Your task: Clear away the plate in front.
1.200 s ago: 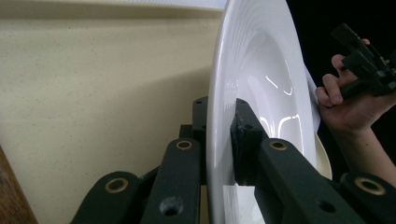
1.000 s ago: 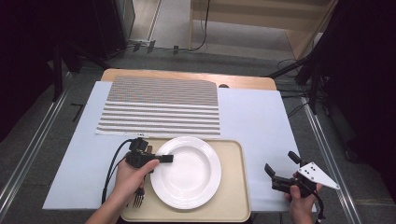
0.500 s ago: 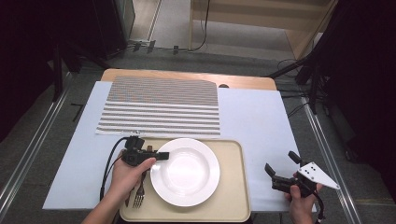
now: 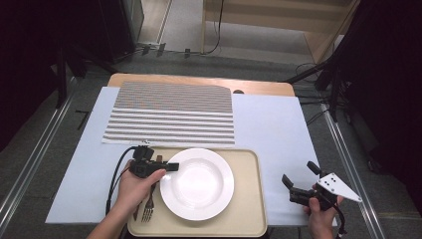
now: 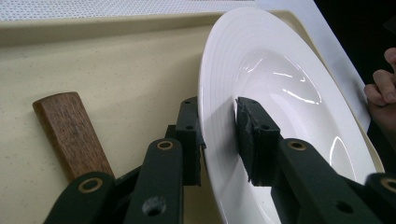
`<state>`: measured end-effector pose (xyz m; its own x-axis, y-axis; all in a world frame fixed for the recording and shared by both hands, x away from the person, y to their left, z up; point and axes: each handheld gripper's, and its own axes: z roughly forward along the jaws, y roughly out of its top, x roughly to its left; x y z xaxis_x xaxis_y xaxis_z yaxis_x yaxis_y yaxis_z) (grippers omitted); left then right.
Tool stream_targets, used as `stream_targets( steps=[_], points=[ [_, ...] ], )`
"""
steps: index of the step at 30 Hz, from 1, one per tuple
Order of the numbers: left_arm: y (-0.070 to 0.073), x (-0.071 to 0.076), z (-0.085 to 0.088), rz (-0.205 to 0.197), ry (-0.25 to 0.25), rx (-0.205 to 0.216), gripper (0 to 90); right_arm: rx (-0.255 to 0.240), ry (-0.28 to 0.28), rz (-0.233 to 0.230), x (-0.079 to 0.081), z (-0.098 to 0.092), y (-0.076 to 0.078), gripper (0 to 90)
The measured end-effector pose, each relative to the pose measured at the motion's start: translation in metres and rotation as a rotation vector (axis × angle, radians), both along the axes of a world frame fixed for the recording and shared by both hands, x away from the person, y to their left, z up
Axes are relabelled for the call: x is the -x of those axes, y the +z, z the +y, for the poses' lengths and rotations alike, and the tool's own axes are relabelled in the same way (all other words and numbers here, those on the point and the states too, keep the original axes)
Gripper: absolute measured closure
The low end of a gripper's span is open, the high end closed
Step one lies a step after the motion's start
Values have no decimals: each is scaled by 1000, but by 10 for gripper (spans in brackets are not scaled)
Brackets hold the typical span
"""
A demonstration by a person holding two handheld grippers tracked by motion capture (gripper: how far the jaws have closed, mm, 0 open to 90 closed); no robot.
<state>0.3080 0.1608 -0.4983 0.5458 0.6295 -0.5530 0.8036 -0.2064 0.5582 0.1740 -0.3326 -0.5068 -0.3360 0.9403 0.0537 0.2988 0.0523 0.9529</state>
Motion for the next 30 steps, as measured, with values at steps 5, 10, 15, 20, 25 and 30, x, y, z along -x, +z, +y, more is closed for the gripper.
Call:
stream_targets(
  steps=[5,10,15,20,25,30],
  points=[
    [-1,0,-1,0,4,-10,693,0,0,0,0,0,0,0],
    [0,2,-3,-17,4,-22,611,1,-1,0,0,0,0,0],
    [9,4,0,-86,16,-37,505,-1,-1,3,0,0,0,0],
    [15,6,6,-130,37,-17,400,-4,-1,1,0,-1,0,0],
    [18,10,9,-204,23,-18,317,-3,1,5,0,0,-1,0],
    [25,15,18,-314,92,15,162,0,0,4,0,0,-1,0]
  ],
)
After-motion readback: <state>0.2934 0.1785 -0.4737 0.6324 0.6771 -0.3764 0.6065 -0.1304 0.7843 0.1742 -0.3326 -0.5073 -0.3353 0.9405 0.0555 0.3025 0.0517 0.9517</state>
